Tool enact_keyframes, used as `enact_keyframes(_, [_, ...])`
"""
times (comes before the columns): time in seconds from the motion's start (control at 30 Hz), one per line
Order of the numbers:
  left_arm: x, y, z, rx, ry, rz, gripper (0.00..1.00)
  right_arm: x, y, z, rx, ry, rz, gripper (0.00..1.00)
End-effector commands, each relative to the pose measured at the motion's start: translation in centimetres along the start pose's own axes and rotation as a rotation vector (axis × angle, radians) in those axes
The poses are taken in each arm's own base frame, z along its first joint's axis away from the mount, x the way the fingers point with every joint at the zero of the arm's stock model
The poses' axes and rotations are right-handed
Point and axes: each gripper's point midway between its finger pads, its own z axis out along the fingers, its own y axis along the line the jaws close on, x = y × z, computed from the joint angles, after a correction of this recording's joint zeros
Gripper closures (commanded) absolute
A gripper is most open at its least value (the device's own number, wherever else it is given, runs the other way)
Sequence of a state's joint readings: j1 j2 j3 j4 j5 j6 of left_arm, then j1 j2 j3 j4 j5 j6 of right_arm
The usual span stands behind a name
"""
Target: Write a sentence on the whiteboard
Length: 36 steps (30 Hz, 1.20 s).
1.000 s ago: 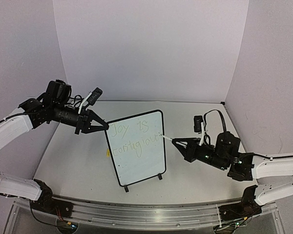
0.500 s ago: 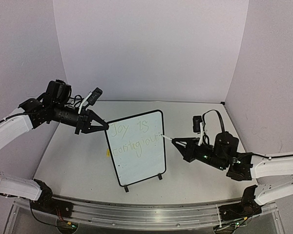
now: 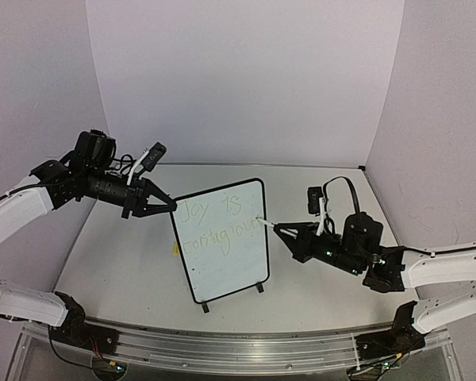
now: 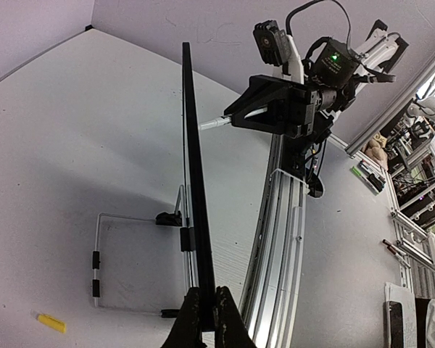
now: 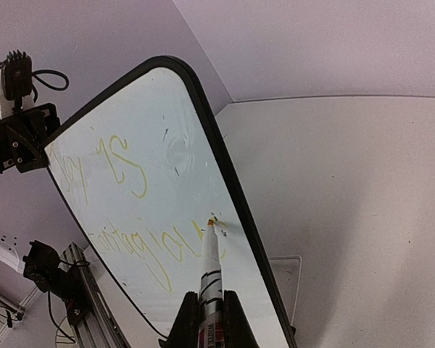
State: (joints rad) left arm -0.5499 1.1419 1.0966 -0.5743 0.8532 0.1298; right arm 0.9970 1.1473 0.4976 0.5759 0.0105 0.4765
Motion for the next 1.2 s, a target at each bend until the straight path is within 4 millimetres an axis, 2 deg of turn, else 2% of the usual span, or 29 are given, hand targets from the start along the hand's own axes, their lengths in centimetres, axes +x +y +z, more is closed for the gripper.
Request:
enact_keyframes(0.0, [0.7, -0.3, 0.2, 0.019, 0.02, -0.018, 1.0, -0.4, 0.5, 0.1, -0.027, -0.009, 0.039, 1.0])
enact_keyframes(0.43, [0.7, -0.4, 0.2, 0.023, 0.02, -0.019, 1.0, 0.5, -0.4, -0.6, -0.001, 0.01, 0.06, 1.0])
enact_keyframes(0.73, [0.6, -0.4, 0.2, 0.024, 0.019, -0.017, 1.0, 0.1, -1.5, -1.3, 0.064, -0.011, 0.058, 1.0])
enact_keyframes(1.17, [0.6, -0.4, 0.2, 0.023, 0.019, -0.017, 1.0, 1.8, -2.0, -0.9, 0.077, 0.057, 0.068, 1.0])
